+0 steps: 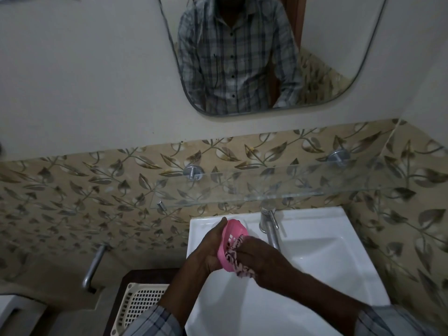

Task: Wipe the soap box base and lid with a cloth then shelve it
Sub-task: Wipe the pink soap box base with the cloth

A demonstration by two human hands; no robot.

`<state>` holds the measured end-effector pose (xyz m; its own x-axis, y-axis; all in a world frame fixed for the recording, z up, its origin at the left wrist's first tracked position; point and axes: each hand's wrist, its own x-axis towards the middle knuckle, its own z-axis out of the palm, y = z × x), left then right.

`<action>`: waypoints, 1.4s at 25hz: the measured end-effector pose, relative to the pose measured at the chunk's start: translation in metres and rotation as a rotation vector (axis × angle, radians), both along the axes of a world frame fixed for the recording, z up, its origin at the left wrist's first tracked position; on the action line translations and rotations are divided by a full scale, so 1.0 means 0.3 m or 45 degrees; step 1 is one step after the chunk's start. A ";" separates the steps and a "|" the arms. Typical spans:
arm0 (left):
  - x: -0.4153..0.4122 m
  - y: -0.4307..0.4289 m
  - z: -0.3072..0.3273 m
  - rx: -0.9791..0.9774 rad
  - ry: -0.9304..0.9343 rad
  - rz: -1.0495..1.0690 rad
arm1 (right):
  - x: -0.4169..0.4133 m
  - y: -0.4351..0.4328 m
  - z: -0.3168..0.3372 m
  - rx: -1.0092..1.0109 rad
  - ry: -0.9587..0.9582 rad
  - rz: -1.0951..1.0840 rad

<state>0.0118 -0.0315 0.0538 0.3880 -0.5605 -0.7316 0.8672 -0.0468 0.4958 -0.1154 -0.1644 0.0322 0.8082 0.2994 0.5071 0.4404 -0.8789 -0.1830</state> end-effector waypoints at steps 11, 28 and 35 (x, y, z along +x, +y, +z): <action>-0.168 -0.053 -0.091 -0.068 -0.863 0.234 | 0.101 0.088 0.198 1.882 0.812 -0.472; -0.066 0.022 0.006 -0.111 -0.004 0.194 | 0.049 0.150 0.105 0.818 0.474 -0.456; -0.063 0.065 0.016 -0.209 0.148 0.050 | 0.062 -0.092 0.039 -0.268 0.046 0.093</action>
<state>-0.0073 -0.0121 0.0586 0.3300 -0.6619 -0.6731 0.9187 0.0611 0.3903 -0.0969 -0.1920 0.0440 0.7971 0.4539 0.3982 0.5008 -0.8654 -0.0161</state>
